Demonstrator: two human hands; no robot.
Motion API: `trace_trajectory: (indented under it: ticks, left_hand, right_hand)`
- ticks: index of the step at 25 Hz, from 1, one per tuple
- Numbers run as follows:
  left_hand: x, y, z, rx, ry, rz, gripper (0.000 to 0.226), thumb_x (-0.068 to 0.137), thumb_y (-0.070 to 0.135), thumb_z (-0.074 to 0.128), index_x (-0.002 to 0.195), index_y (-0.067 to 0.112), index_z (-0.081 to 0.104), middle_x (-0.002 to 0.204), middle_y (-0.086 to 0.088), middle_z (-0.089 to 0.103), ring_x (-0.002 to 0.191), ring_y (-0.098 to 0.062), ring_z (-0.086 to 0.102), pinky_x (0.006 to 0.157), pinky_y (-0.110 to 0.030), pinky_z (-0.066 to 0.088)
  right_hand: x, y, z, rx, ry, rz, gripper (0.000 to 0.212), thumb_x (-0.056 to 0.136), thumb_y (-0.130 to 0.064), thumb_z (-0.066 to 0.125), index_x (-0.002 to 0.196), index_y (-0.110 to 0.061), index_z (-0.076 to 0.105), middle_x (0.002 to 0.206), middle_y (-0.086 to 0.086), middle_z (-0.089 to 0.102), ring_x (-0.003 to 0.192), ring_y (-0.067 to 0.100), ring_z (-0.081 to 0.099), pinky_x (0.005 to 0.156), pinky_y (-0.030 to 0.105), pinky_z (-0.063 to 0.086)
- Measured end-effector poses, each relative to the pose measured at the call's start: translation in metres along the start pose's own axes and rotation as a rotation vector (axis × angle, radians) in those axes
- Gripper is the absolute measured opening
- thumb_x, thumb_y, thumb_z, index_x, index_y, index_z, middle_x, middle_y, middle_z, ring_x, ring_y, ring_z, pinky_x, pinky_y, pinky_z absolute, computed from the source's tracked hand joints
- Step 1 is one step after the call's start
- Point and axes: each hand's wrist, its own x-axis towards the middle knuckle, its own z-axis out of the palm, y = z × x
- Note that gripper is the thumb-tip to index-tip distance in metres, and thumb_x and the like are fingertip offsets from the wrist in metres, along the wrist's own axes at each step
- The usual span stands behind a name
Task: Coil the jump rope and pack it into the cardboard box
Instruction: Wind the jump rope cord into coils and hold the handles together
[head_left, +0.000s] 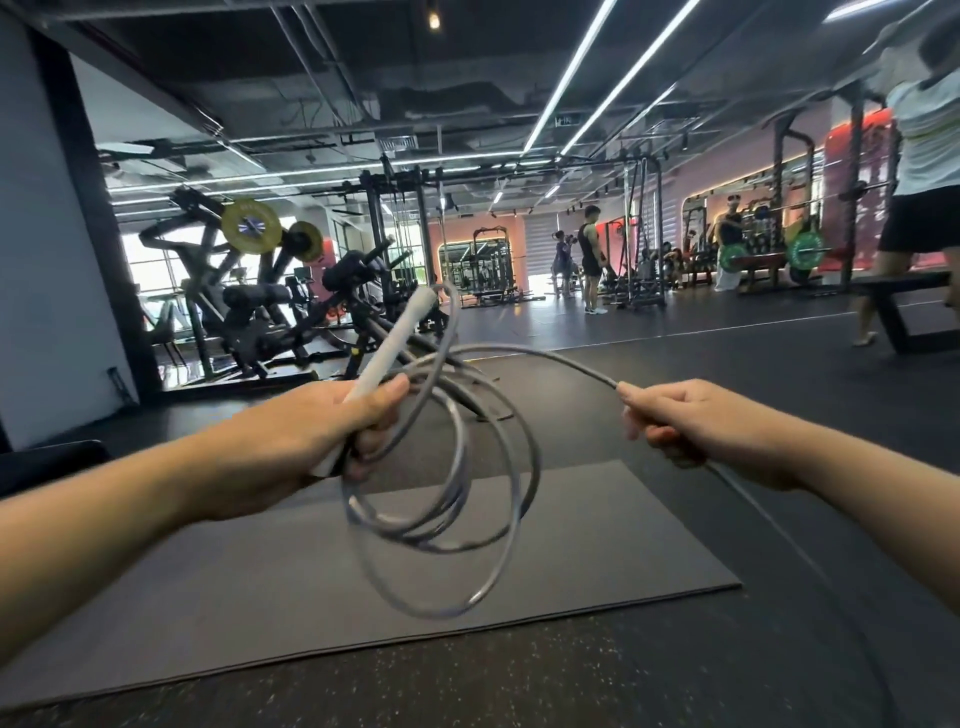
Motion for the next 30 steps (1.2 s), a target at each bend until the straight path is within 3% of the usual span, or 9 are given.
trace_trajectory:
  ticks: [2,5,9,12,16,21,25,28,30]
  left_hand:
    - [0.013,0.001,0.021,-0.363,0.111,0.013,0.035,0.09,0.048,0.061,0.075,0.018,0.053,0.063,0.002,0.05,0.05,-0.01,0.044,0.053,-0.023,0.04]
    - [0.038,0.007,0.06,-0.645,0.294,0.043,0.033,0.097,0.047,0.055,0.079,0.019,0.056,0.07,0.002,0.062,0.057,-0.012,0.061,0.061,-0.028,0.054]
    - [0.069,0.019,0.094,-0.883,0.458,0.102,0.037,0.102,0.048,0.048,0.079,0.019,0.048,0.08,-0.001,0.077,0.087,-0.025,0.067,0.095,-0.048,0.053]
    - [0.071,0.024,0.11,-1.062,0.446,0.065,0.044,0.101,0.049,0.049,0.076,0.015,0.06,0.071,-0.001,0.074,0.066,-0.017,0.07,0.087,-0.041,0.057]
    - [0.066,0.026,0.123,-1.216,0.356,0.038,0.042,0.103,0.047,0.046,0.079,0.015,0.063,0.058,0.005,0.068,0.053,-0.008,0.069,0.065,-0.023,0.053]
    - [0.056,0.028,0.124,-1.223,0.309,-0.043,0.043,0.105,0.046,0.041,0.083,0.011,0.055,0.077,-0.008,0.062,0.072,-0.023,0.064,0.074,-0.035,0.055]
    - [0.051,0.017,0.129,-1.128,0.205,-0.11,0.031,0.104,0.04,0.049,0.11,0.012,0.062,0.111,-0.017,0.064,0.108,-0.03,0.063,0.104,-0.038,0.049]
    - [0.054,0.0,0.126,-1.072,0.313,-0.152,0.022,0.089,0.035,0.069,0.107,0.022,0.068,0.114,-0.008,0.069,0.106,-0.027,0.064,0.091,-0.036,0.048]
    - [0.054,-0.01,0.113,-1.051,0.432,-0.104,0.041,0.08,0.022,0.076,0.119,0.017,0.066,0.118,-0.01,0.073,0.095,-0.024,0.065,0.078,-0.036,0.049]
  right_hand:
    - [0.009,0.007,0.029,0.276,-0.02,-0.026,0.037,0.105,-0.033,0.047,0.089,-0.013,0.074,0.067,-0.001,0.033,0.055,0.012,0.024,0.059,0.037,0.011]
    - [0.01,0.002,0.079,0.526,-0.042,-0.125,0.023,0.085,-0.008,0.06,0.089,-0.019,0.08,0.068,-0.001,0.042,0.059,0.012,0.03,0.061,0.038,0.011]
    - [0.004,-0.026,0.119,0.763,-0.152,-0.275,0.026,0.064,-0.039,0.091,0.084,-0.032,0.076,0.075,-0.007,0.05,0.062,0.008,0.038,0.059,0.03,0.021]
    - [0.007,-0.051,0.135,0.74,0.025,-0.369,0.049,0.068,-0.057,0.081,0.11,-0.036,0.069,0.098,-0.014,0.077,0.09,0.006,0.071,0.074,0.023,0.055]
    - [0.013,-0.067,0.147,0.809,0.297,-0.372,0.051,0.068,-0.041,0.077,0.115,-0.025,0.068,0.095,-0.01,0.083,0.092,0.001,0.076,0.074,0.013,0.055]
    - [0.011,-0.061,0.141,0.768,0.402,-0.374,0.02,0.083,-0.013,0.08,0.102,-0.008,0.072,0.079,-0.008,0.081,0.077,0.001,0.076,0.068,0.012,0.054]
    - [0.014,-0.055,0.144,0.809,0.482,-0.286,0.022,0.081,-0.028,0.084,0.091,-0.013,0.072,0.081,0.001,0.082,0.08,0.008,0.078,0.073,0.025,0.059]
    - [0.013,-0.059,0.14,0.777,0.489,-0.263,0.022,0.088,-0.027,0.077,0.074,-0.014,0.067,0.063,-0.001,0.073,0.057,0.007,0.069,0.056,0.023,0.053]
    - [0.009,-0.066,0.129,0.805,0.477,-0.278,0.022,0.09,-0.024,0.075,0.074,-0.013,0.066,0.059,0.0,0.072,0.053,0.01,0.068,0.052,0.023,0.052]
